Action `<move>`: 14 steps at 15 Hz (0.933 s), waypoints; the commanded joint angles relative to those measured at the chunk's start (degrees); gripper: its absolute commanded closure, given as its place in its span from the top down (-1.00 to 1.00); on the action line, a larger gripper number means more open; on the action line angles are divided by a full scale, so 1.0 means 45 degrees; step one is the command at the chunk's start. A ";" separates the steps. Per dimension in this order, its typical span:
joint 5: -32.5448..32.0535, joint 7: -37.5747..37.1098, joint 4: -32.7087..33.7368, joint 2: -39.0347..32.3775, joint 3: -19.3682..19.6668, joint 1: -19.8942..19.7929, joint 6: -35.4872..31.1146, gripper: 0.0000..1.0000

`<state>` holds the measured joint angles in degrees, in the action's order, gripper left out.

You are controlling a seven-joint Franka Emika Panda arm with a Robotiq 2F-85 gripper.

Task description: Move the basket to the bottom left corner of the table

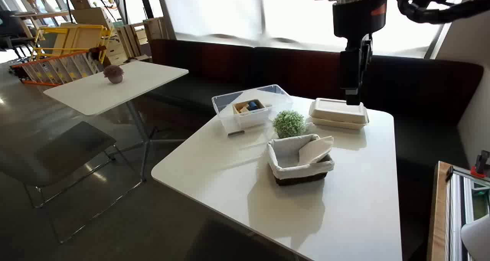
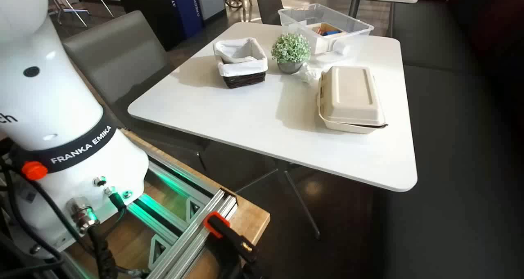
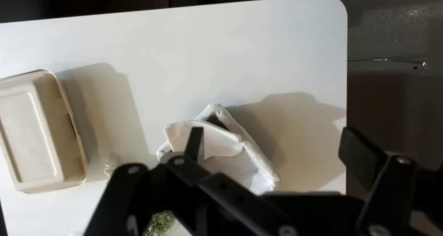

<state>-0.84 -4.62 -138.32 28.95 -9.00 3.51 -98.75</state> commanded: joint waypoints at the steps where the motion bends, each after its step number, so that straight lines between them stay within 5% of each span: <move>1: -0.0070 -0.0076 0.0020 -0.0023 0.0159 0.0189 0.0023 1.00; 14: -0.0109 0.0699 -0.0002 -0.0522 0.0241 0.0381 -0.0314 1.00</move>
<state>-0.84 -4.46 -138.31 28.90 -8.86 3.59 -98.77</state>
